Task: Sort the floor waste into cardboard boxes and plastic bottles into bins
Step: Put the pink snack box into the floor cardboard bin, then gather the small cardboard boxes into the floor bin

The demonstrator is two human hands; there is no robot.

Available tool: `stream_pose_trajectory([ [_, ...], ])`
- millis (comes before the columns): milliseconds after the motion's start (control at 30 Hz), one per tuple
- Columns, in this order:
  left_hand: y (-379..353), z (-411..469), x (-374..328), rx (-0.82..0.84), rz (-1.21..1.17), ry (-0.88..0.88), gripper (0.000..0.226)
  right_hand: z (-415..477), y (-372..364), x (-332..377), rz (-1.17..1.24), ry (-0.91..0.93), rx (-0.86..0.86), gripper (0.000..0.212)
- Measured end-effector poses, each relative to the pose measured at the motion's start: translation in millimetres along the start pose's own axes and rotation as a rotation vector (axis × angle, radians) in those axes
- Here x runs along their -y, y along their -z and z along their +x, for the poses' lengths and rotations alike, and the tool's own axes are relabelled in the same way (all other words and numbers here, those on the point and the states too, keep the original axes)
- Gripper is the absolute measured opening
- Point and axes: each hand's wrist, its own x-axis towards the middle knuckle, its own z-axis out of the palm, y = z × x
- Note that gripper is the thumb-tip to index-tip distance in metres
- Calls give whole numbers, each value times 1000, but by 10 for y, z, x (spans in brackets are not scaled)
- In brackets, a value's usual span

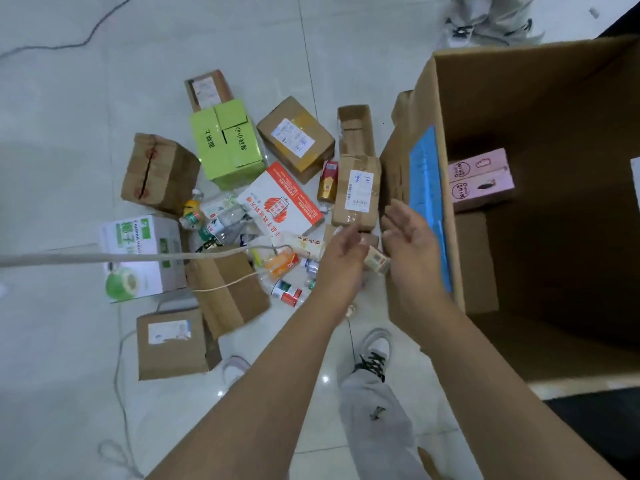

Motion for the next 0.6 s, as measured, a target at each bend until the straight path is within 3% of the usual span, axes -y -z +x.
stream_pose_trajectory([
  [233, 928, -198, 709, -48, 32, 142, 39, -371, -889, -834, -202, -258, 196, 34],
  [600, 2529, -146, 2075, -223, 45, 360, 45, -917, -2351, -1908, -439, -474, 410, 43],
])
